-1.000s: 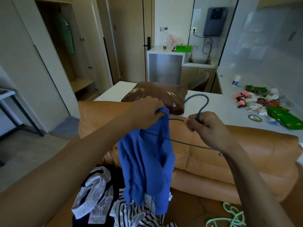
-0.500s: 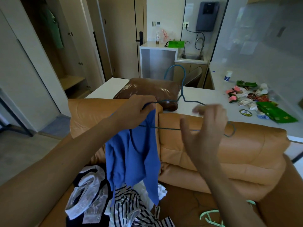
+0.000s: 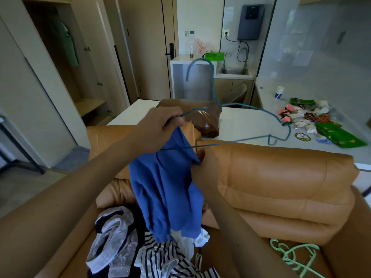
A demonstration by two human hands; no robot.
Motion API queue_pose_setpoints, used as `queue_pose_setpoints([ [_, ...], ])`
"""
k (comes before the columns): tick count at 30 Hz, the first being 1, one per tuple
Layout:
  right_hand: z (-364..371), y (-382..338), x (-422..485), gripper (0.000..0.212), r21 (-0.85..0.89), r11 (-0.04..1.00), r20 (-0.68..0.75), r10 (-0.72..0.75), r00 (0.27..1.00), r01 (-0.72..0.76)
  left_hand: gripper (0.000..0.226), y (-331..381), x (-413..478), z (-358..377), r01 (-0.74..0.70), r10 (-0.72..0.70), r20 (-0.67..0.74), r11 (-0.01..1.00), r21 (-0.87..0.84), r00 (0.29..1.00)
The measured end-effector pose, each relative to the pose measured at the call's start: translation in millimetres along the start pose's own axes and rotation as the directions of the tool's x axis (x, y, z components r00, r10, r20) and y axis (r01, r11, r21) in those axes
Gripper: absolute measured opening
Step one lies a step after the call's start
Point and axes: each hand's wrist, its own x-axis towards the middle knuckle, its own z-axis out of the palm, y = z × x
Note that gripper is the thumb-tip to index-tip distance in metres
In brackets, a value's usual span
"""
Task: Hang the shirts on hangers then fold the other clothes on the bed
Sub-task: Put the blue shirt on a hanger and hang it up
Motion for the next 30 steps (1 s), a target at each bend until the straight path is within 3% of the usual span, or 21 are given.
queue_pose_setpoints([
  [5, -49, 21, 24, 0.016, -0.213, 0.976, 0.012, -0.037, 0.999, 0.039, 0.023, -11, -21, -31, -0.005, 0.009, -0.054, 0.997, 0.077, 0.999],
  [8, -74, 25, 41, 0.016, -0.233, 0.971, 0.014, -0.06, 0.998, 0.061, 0.026, -23, -35, -38, 0.016, -0.014, -0.025, 0.996, 0.084, 1.0],
  [10, -88, 18, 47, 0.013, -0.132, 0.99, 0.075, -0.044, 0.996, 0.054, 0.028, -32, -43, -39, 0.016, -0.016, -0.006, 0.995, 0.096, 1.0],
  [13, -101, -2, 47, 0.035, 0.18, 0.974, 0.193, 0.101, 0.976, -0.137, 0.025, -42, -51, -39, -0.009, 0.009, 0.003, 0.992, 0.124, 1.0],
  [16, -114, -18, 41, 0.014, 0.347, 0.905, 0.413, 0.089, 0.906, -0.247, 0.026, -52, -55, -41, 0.013, -0.011, -0.021, 0.991, 0.133, 1.0],
  [17, -119, -20, 39, 0.011, 0.298, 0.935, 0.494, 0.02, 0.869, -0.191, 0.025, -54, -55, -42, 0.024, -0.02, -0.031, 0.991, 0.131, 0.999],
  [19, -124, -22, 37, 0.028, 0.071, 0.994, 0.576, -0.112, 0.809, 0.086, 0.025, -57, -55, -45, 0.022, -0.017, -0.042, 0.991, 0.13, 0.999],
  [21, -122, -19, 36, 0.033, -0.049, 0.962, 0.522, -0.204, 0.828, 0.267, 0.025, -59, -55, -47, 0.006, 0.0, -0.048, 0.992, 0.128, 0.999],
  [23, -124, -16, 40, 0.027, -0.049, 0.958, 0.449, -0.231, 0.863, 0.282, 0.025, -63, -56, -48, -0.006, 0.013, -0.056, 0.991, 0.131, 0.998],
  [30, -153, -27, 55, 0.024, -0.218, 0.94, 0.488, -0.13, 0.863, 0.264, 0.023, -70, -66, -53, -0.03, 0.04, -0.058, 0.986, 0.162, 0.998],
])
